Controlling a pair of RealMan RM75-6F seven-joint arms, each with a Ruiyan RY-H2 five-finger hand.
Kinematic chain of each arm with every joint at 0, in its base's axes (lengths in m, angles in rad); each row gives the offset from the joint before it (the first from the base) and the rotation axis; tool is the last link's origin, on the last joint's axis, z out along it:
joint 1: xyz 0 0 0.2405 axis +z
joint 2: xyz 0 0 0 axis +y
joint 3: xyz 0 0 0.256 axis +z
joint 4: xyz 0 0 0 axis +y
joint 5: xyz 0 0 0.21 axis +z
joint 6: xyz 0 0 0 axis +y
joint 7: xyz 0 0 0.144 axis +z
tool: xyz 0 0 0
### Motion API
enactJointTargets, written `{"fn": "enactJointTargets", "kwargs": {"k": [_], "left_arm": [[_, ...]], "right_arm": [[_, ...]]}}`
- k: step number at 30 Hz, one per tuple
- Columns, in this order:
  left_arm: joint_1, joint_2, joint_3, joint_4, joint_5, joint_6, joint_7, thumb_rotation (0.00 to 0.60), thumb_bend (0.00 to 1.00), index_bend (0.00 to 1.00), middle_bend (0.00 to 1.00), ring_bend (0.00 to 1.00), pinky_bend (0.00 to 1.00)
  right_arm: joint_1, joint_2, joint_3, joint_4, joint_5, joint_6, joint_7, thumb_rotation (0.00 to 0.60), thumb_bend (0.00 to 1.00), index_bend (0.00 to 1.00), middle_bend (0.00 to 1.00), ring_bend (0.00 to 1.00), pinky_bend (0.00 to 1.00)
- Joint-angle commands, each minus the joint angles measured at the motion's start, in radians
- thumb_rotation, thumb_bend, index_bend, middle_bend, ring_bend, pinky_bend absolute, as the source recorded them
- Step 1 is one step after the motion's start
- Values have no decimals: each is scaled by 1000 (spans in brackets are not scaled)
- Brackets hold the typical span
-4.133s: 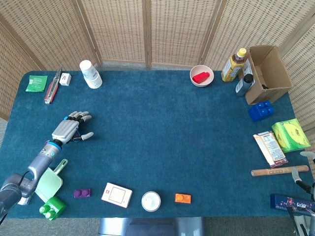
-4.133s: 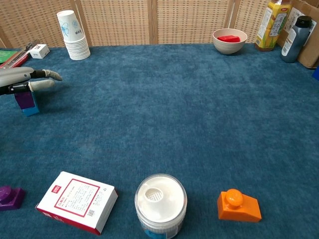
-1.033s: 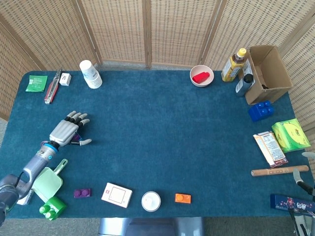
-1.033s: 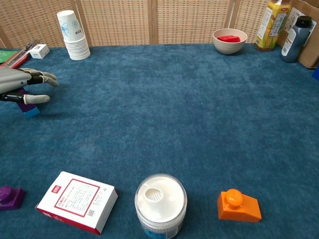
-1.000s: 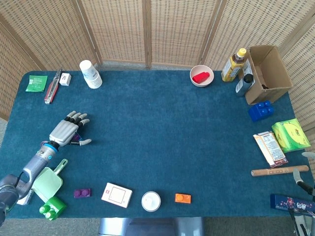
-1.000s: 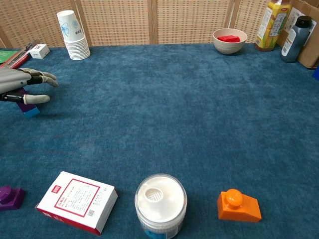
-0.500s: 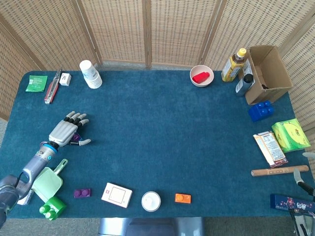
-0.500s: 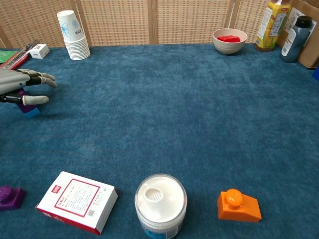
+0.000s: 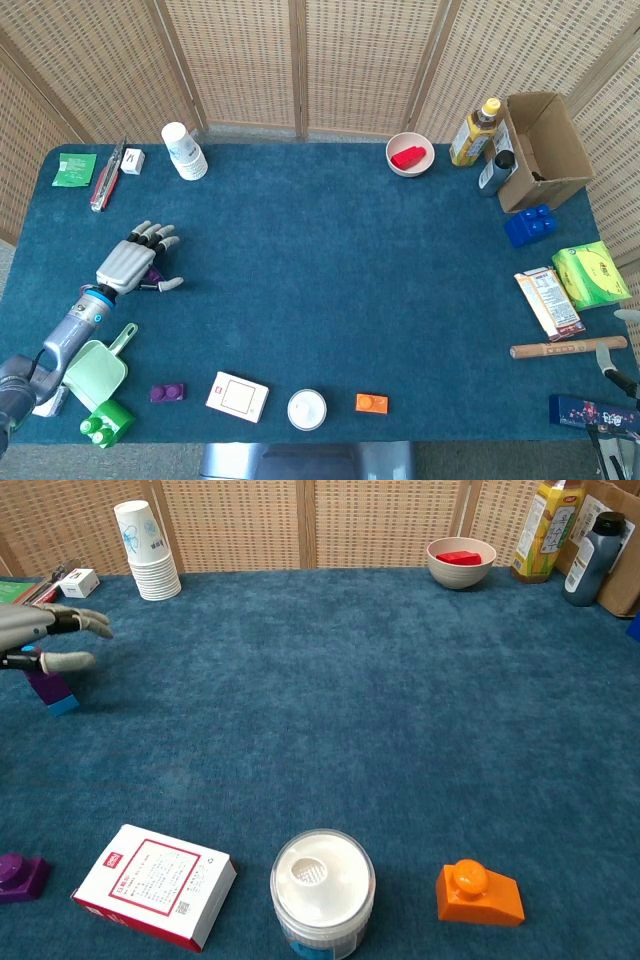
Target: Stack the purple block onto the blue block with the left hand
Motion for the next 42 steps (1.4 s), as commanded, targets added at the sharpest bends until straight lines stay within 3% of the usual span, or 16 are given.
{"fn": "enactJointTargets", "kwargs": {"k": [1, 9, 22, 29, 33, 42], "left_arm": [[-6, 33, -19, -46, -6, 38, -5, 0, 181, 130, 13, 0, 0], [7, 148, -54, -243, -29, 106, 38, 0, 183, 133, 16, 0, 0], [115, 395, -105, -686, -154, 158, 256, 0, 188, 145, 36, 0, 0], [193, 479, -98, -847, -195, 203, 352, 142, 190, 154, 40, 0, 0], [240, 505, -90, -917, -212, 235, 394, 284, 190, 156, 40, 0, 0], [324, 542, -82, -1026, -230, 312, 499, 288, 190, 162, 47, 0, 0]], "right_arm": [[1, -1, 0, 1, -1, -1, 0, 600, 282, 353, 140, 0, 0], [13, 0, 1, 3, -11, -10, -2, 600, 282, 353, 140, 0, 0], [80, 37, 12, -29, -10, -101, -77, 600, 282, 353, 139, 0, 0], [107, 50, 12, -53, 23, -155, -126, 600, 282, 353, 140, 0, 0], [117, 51, 12, -54, 31, -163, -156, 600, 280, 354, 140, 0, 0], [123, 49, 6, -45, 33, -154, -211, 600, 281, 353, 139, 0, 0]]}}
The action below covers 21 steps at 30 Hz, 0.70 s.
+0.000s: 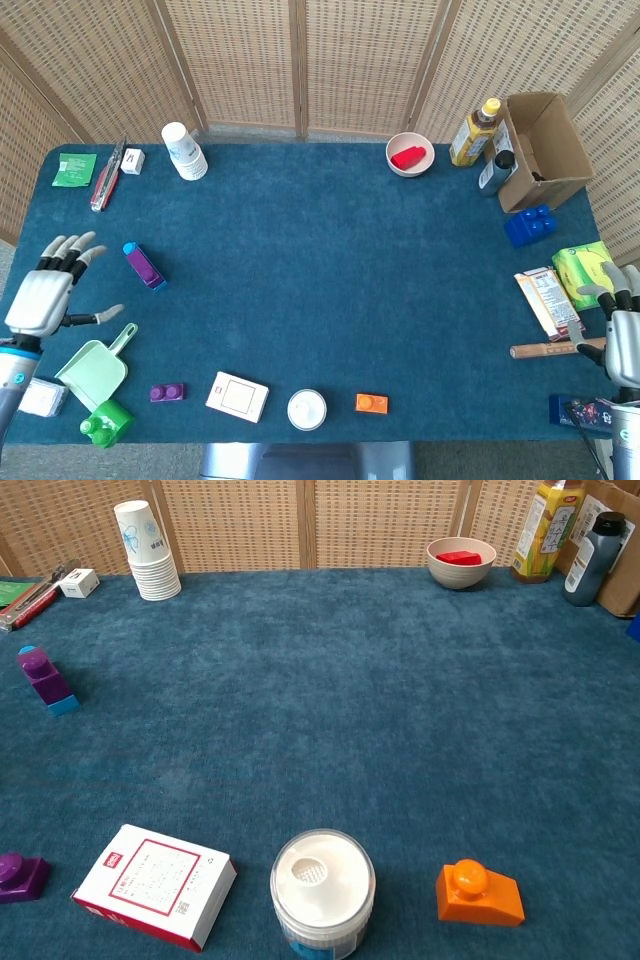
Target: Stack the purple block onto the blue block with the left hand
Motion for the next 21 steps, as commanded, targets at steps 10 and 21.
{"fn": "enactJointTargets", "kwargs": {"k": [10, 21], "left_arm": [[103, 51, 21, -152, -4, 95, 106, 389, 189, 187, 62, 0, 0], [198, 62, 42, -245, 73, 238, 221, 460, 189, 208, 95, 0, 0]], "right_arm": [[12, -22, -10, 25, -11, 5, -11, 600, 281, 353, 139, 0, 0], [6, -9, -44, 19, -37, -3, -3, 600, 282, 354, 183, 0, 0]]}}
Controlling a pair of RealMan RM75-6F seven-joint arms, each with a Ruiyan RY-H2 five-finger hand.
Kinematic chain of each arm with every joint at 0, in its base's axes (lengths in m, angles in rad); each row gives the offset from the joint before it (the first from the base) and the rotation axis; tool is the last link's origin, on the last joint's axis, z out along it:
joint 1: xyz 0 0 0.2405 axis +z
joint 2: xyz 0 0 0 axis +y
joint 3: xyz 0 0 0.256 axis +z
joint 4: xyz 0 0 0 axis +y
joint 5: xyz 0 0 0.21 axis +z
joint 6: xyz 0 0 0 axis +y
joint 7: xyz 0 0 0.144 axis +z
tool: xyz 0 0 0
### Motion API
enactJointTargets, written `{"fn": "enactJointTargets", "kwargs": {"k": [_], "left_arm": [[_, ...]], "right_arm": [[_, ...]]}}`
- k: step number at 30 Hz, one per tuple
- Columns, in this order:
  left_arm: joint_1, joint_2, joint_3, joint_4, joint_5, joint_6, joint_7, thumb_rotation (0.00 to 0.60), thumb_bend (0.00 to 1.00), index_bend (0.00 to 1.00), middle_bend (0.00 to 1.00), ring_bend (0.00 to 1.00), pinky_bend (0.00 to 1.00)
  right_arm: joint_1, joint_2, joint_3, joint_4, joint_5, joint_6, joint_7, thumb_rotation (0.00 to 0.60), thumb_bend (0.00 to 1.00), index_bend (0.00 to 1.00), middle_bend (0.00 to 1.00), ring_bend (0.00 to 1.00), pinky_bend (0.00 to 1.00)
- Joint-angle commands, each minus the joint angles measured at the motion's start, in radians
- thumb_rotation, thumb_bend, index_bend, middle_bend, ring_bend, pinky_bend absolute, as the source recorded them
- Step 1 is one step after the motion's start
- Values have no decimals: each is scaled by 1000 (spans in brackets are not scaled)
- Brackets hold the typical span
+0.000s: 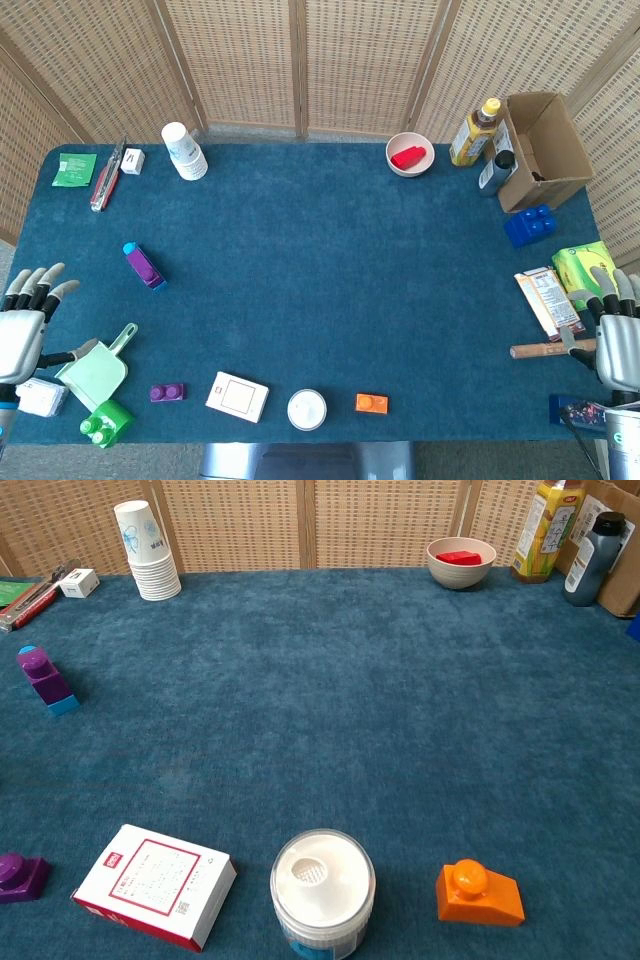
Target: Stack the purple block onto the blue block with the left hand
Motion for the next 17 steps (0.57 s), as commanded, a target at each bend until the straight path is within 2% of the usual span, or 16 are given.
{"fn": "enactJointTargets", "kwargs": {"k": [1, 12, 17], "left_arm": [[32, -6, 3, -19, 31, 50, 33, 459, 189, 209, 96, 0, 0], [80, -33, 1, -34, 74, 96, 7, 473, 190, 230, 113, 0, 0], [84, -40, -5, -33, 93, 99, 44, 482, 190, 231, 103, 0, 0]], "right_arm": [[-1, 4, -7, -7, -6, -3, -1, 600, 281, 354, 191, 0, 0], [-2, 5, -22, -24, -14, -8, 4, 600, 282, 354, 190, 0, 0], [-6, 7, -32, -13, -25, -7, 21, 600, 281, 356, 190, 0, 0]]}}
